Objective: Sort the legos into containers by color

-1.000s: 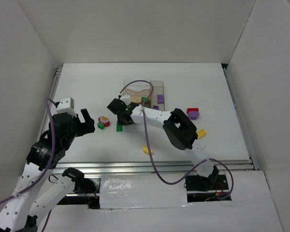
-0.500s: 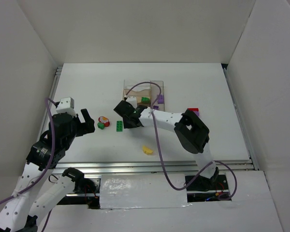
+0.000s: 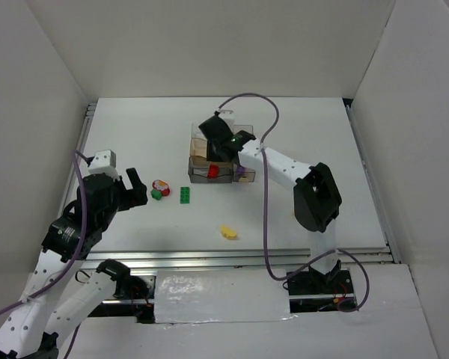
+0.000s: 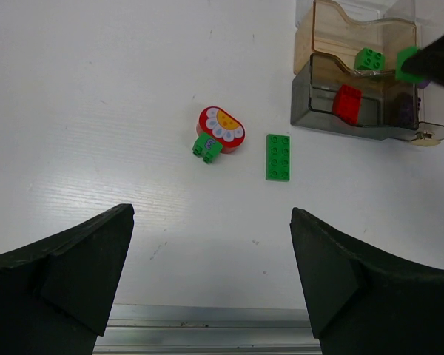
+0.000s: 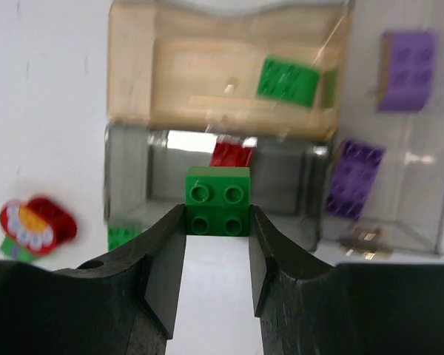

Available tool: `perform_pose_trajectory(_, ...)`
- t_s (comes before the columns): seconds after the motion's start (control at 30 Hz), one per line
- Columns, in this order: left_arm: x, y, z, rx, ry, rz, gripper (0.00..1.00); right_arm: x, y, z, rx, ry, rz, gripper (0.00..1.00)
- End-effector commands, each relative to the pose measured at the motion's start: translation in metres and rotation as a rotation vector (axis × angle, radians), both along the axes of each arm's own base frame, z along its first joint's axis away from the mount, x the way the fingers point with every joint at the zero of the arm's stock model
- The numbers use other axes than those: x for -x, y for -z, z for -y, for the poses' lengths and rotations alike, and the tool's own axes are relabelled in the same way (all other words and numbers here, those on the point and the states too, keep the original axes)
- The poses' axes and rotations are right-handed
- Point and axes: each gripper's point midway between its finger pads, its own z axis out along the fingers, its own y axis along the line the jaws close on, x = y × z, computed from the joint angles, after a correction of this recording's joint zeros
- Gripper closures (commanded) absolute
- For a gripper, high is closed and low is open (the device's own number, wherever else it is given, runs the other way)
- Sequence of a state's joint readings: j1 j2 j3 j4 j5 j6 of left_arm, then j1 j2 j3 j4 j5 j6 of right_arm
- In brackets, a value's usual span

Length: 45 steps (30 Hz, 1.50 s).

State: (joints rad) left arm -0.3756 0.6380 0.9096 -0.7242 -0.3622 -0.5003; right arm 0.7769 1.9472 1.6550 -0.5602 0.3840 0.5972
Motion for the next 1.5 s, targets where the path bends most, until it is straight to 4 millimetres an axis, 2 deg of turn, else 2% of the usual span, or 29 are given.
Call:
perform_pose_trajectory(0.0,-0.007,-0.004,0.005,0.009,0.022,0.023,0.0,-0.044,-0.015,0.021,0.029,0.038,0.032,0.74)
perform_pose_trajectory(0.03,-0.008,-0.004,0.007,0.011,0.028,0.021,0.01,-0.05,-0.014,0.021,0.028,0.025,0.023,0.74)
perform_pose_trajectory(0.07,-0.008,-0.004,0.008,0.013,0.031,0.017,0.0,-0.06,-0.026,0.02,0.013,0.026,0.035,0.73)
perform_pose_trajectory(0.1,-0.009,-0.004,0.009,0.018,0.034,0.015,0.01,-0.066,-0.014,0.02,0.029,0.027,0.015,0.72)
perform_pose_trajectory(0.13,-0.008,-0.002,0.011,0.02,0.039,-0.004,0.01,-0.074,-0.012,0.026,0.038,0.032,0.011,0.71)
perform_pose_trajectory(0.2,-0.007,-0.002,0.016,0.059,0.035,-0.024,0.01,-0.084,-0.006,0.025,0.051,0.035,-0.003,0.7)
perform_pose_trajectory(0.27,-0.01,0.001,0.03,0.127,0.067,-0.035,0.0,-0.091,0.003,0.027,0.059,0.039,-0.019,0.67)
perform_pose_trajectory(0.33,-0.013,0.016,0.042,0.175,0.09,-0.071,0.0,-0.094,0.007,0.029,0.056,0.044,-0.027,0.65)
perform_pose_trajectory(0.43,-0.025,0.034,0.058,0.22,0.116,-0.099,0.0,-0.096,0.013,0.026,0.048,0.033,-0.032,0.56)
perform_pose_trajectory(0.47,-0.027,0.037,0.061,0.226,0.121,-0.106,0.01,-0.097,0.015,0.025,0.052,0.034,-0.036,0.42)
perform_pose_trajectory(0.57,-0.038,0.045,0.067,0.227,0.118,-0.121,0.01,-0.101,0.01,0.026,0.066,0.039,-0.024,0.3)
perform_pose_trajectory(0.7,-0.052,0.045,0.078,0.226,0.126,-0.118,0.01,-0.102,-0.017,0.031,0.049,0.049,0.022,0.26)
perform_pose_trajectory(0.73,-0.057,0.051,0.081,0.22,0.122,-0.134,0.02,-0.1,-0.023,0.032,0.044,0.052,0.029,0.26)
perform_pose_trajectory(0.77,-0.06,0.051,0.084,0.218,0.128,-0.133,0.02,-0.094,-0.044,0.035,0.027,0.055,0.052,0.26)
perform_pose_trajectory(0.8,-0.063,0.062,0.09,0.201,0.135,-0.167,0.02,-0.089,-0.053,0.039,0.013,0.069,0.056,0.26)
perform_pose_trajectory(0.83,-0.068,0.066,0.094,0.196,0.137,-0.173,0.03,-0.077,-0.045,0.046,0.028,0.074,0.031,0.26)
perform_pose_trajectory(0.87,-0.072,0.068,0.098,0.185,0.142,-0.177,0.03,-0.07,-0.083,0.051,-0.033,0.081,0.1,0.26)
perform_pose_trajectory(0.9,-0.075,0.082,0.105,0.158,0.153,-0.218,0.04,-0.061,-0.09,0.053,-0.057,0.076,0.114,0.26)
perform_pose_trajectory(0.97,-0.082,0.089,0.115,0.132,0.186,-0.236,0.04,-0.035,-0.11,0.066,-0.113,0.062,0.159,0.26)
perform_pose_trajectory(1.0,-0.084,0.106,0.119,0.105,0.191,-0.283,0.04,-0.026,-0.113,0.069,-0.132,0.059,0.163,0.26)
perform_pose_trajectory(1.03,-0.089,0.107,0.122,0.086,0.197,-0.284,0.04,-0.011,-0.098,0.074,-0.126,0.043,0.132,0.26)
perform_pose_trajectory(1.07,-0.092,0.111,0.126,0.068,0.203,-0.294,0.05,0.0,-0.117,0.079,-0.159,0.041,0.169,0.26)
perform_pose_trajectory(1.1,-0.095,0.126,0.126,0.028,0.19,-0.33,0.06,0.015,-0.116,0.086,-0.162,0.033,0.166,0.26)
perform_pose_trajectory(1.13,-0.099,0.126,0.131,0.019,0.194,-0.337,0.06,0.021,-0.115,0.089,-0.165,0.031,0.165,0.26)
perform_pose_trajectory(1.17,-0.101,0.14,0.135,-0.006,0.199,-0.375,0.07,0.028,-0.114,0.091,-0.173,0.035,0.164,0.26)
perform_pose_trajectory(1.2,-0.102,0.144,0.137,-0.015,0.187,-0.39,0.09,0.036,-0.1,0.097,-0.16,0.042,0.141,0.26)
perform_pose_trajectory(1.23,-0.105,0.143,0.14,-0.036,0.174,-0.389,0.09,0.044,-0.11,0.1,-0.185,0.042,0.174,0.26)
perform_pose_trajectory(1.47,-0.113,0.187,0.137,-0.129,0.101,-0.468,0.16,0.074,-0.11,0.114,-0.192,0.032,0.185,0.26)
